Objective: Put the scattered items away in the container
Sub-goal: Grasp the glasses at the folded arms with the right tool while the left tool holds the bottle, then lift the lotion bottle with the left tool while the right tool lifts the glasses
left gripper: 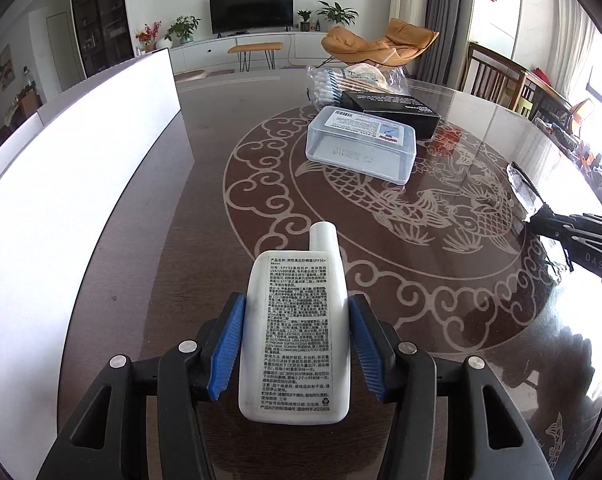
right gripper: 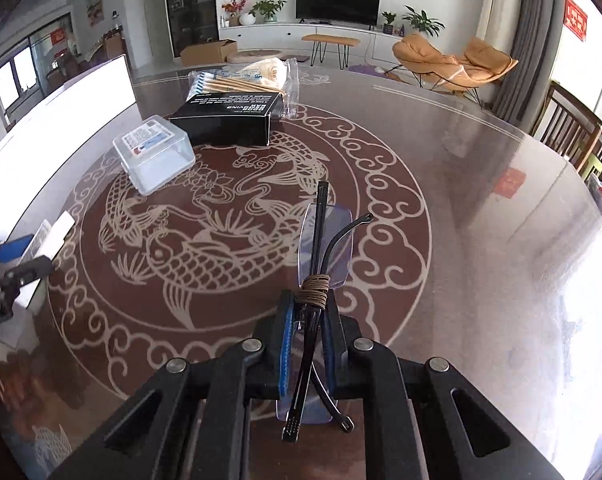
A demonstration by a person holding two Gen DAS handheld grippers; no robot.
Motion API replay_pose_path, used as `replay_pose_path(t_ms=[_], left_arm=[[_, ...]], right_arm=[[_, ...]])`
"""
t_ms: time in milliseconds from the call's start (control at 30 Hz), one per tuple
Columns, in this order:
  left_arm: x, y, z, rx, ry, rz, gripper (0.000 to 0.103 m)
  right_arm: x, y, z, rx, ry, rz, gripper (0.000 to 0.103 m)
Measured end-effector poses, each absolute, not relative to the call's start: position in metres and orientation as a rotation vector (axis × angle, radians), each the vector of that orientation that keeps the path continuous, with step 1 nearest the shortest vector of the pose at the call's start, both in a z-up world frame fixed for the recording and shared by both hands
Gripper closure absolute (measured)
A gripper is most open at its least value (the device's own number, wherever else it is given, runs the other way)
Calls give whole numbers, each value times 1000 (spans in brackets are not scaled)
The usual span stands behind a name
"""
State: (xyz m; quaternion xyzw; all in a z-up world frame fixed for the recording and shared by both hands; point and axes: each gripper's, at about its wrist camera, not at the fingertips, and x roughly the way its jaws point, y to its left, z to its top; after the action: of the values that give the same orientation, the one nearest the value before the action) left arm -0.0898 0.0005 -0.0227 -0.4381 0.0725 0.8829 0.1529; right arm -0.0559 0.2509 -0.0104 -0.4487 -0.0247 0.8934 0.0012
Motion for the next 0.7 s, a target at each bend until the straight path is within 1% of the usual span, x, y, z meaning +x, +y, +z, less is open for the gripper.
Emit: replay_pose_path(t_ms=[33, 67, 100, 133, 200, 233, 300, 333, 367, 433, 467, 500, 567, 633, 700], left_arm=[[-90, 0, -23, -1258, 210, 2535, 49], [-89, 0, -23, -1265, 214, 2542, 40], [-90, -1, -24, -1281, 212, 2551, 33], [-91, -4, -25, -1300, 198, 2556, 23], [-92, -9, -25, -1304, 160, 2556, 22], [-92, -10, -25, -1304, 152, 2557, 22], [-92, -7, -26, -1312, 176, 2564, 22], [-92, -6, -26, -1317, 194, 2568, 19], [-93, -6, -27, -1326, 195, 2574, 14], [-95, -9, -28, -1348, 171, 2575, 8], [-96, -9, -29, -1357, 176, 2570, 1], [-96, -8, -30, -1365, 184, 2565, 0], [-96, -8, -31, -1369, 183, 2562, 0], [-96, -7, -31, -1370, 185, 2561, 0], [-96, -7, -31, -1370, 186, 2562, 0]], right_arm=[[-52, 253, -13, -1392, -69, 2811, 85], [-50, 257, -15, -1371, -51, 2812, 83], [-49, 261, -17, -1352, -31, 2808, 77], [-50, 264, -18, -1341, -8, 2799, 70], [-53, 272, -18, -1342, 48, 2794, 60], [-54, 270, -18, -1345, 41, 2793, 57], [-54, 265, -17, -1337, -21, 2772, 54], [-55, 265, -17, -1333, -29, 2763, 51], [-57, 267, -17, -1335, -16, 2759, 50], [-58, 276, -19, -1345, 57, 2755, 39], [-57, 279, -19, -1346, 83, 2760, 38], [-57, 279, -19, -1348, 79, 2761, 37], [-57, 274, -19, -1351, 31, 2748, 32], [-57, 277, -20, -1356, 57, 2747, 28], [-58, 276, -20, -1359, 53, 2748, 27]])
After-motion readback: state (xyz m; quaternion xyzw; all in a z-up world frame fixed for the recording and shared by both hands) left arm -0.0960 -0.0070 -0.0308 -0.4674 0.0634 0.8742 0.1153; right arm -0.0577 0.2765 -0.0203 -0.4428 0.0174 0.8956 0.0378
